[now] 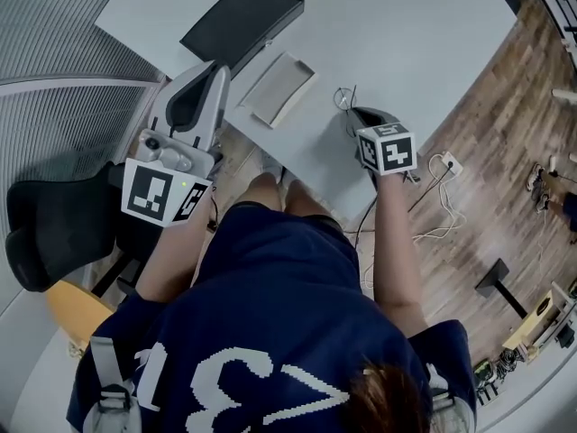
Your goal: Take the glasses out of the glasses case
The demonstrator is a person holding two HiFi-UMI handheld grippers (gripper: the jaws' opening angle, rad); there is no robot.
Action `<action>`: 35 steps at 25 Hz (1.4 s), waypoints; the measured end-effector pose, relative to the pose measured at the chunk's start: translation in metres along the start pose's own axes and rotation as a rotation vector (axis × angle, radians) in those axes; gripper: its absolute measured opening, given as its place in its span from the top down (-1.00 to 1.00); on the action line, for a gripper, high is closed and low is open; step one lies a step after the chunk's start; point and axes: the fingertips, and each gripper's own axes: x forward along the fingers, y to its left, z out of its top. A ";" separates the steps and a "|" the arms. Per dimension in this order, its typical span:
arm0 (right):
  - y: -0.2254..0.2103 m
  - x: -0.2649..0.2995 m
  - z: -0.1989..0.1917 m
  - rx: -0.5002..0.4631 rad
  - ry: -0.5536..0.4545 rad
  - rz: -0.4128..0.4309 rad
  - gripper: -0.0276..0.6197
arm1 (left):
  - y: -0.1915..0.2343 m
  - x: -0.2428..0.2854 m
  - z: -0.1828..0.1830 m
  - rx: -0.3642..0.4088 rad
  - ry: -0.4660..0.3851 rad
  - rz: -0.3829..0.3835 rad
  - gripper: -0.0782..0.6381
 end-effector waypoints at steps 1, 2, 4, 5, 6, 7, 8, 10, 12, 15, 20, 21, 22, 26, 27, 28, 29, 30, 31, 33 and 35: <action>-0.001 -0.006 0.007 -0.004 -0.019 -0.008 0.82 | -0.001 0.000 0.003 0.003 -0.007 -0.002 0.74; -0.003 -0.014 0.015 -0.006 -0.044 -0.016 0.82 | -0.001 0.001 0.006 0.007 -0.014 -0.005 0.74; -0.006 -0.035 0.036 -0.007 -0.111 -0.032 0.82 | -0.004 0.002 0.014 0.016 -0.032 -0.012 0.74; -0.008 -0.048 0.049 -0.010 -0.157 -0.041 0.82 | -0.006 0.003 0.018 0.021 -0.041 -0.016 0.74; -0.008 -0.062 0.065 -0.017 -0.213 -0.052 0.82 | -0.007 0.004 0.023 0.026 -0.052 -0.020 0.74; -0.008 -0.079 0.081 -0.030 -0.277 -0.064 0.82 | -0.008 0.005 0.028 0.031 -0.063 -0.024 0.74; -0.006 -0.096 0.098 -0.048 -0.344 -0.079 0.82 | -0.009 0.006 0.033 0.036 -0.075 -0.027 0.74; 0.001 -0.131 0.131 -0.079 -0.475 -0.095 0.83 | -0.010 0.008 0.044 0.046 -0.098 -0.031 0.74; 0.012 -0.164 0.158 -0.078 -0.599 -0.076 0.83 | -0.010 0.009 0.055 0.057 -0.121 -0.034 0.74; 0.027 -0.209 0.186 -0.053 -0.766 -0.038 0.84 | -0.011 0.008 0.070 0.071 -0.151 -0.036 0.74; 0.045 -0.258 0.208 -0.068 -0.920 -0.034 0.84 | -0.012 0.005 0.083 0.083 -0.171 -0.035 0.74; 0.048 -0.264 0.210 -0.071 -0.939 -0.037 0.84 | -0.011 0.004 0.084 0.084 -0.173 -0.033 0.74; 0.050 -0.269 0.212 -0.074 -0.953 -0.042 0.84 | -0.010 0.003 0.086 0.084 -0.174 -0.030 0.74; 0.055 -0.276 0.213 -0.088 -0.978 -0.059 0.84 | -0.010 -0.002 0.090 0.084 -0.179 -0.024 0.74; 0.056 -0.275 0.212 -0.086 -0.979 -0.060 0.84 | -0.010 -0.003 0.091 0.085 -0.179 -0.023 0.74; 0.056 -0.275 0.211 -0.082 -0.981 -0.059 0.84 | -0.010 -0.004 0.091 0.085 -0.179 -0.022 0.74; 0.057 -0.274 0.211 -0.079 -0.984 -0.058 0.84 | -0.010 -0.005 0.091 0.086 -0.179 -0.022 0.74; 0.058 -0.274 0.210 -0.079 -0.986 -0.058 0.84 | -0.009 -0.006 0.091 0.087 -0.179 -0.021 0.74; 0.059 -0.275 0.210 -0.080 -0.989 -0.058 0.84 | -0.008 -0.007 0.091 0.088 -0.180 -0.020 0.74; 0.063 -0.277 0.211 -0.084 -0.995 -0.056 0.84 | -0.008 -0.010 0.092 0.089 -0.182 -0.019 0.74; 0.067 -0.282 0.212 -0.087 -1.003 -0.054 0.84 | -0.007 -0.012 0.095 0.090 -0.184 -0.018 0.74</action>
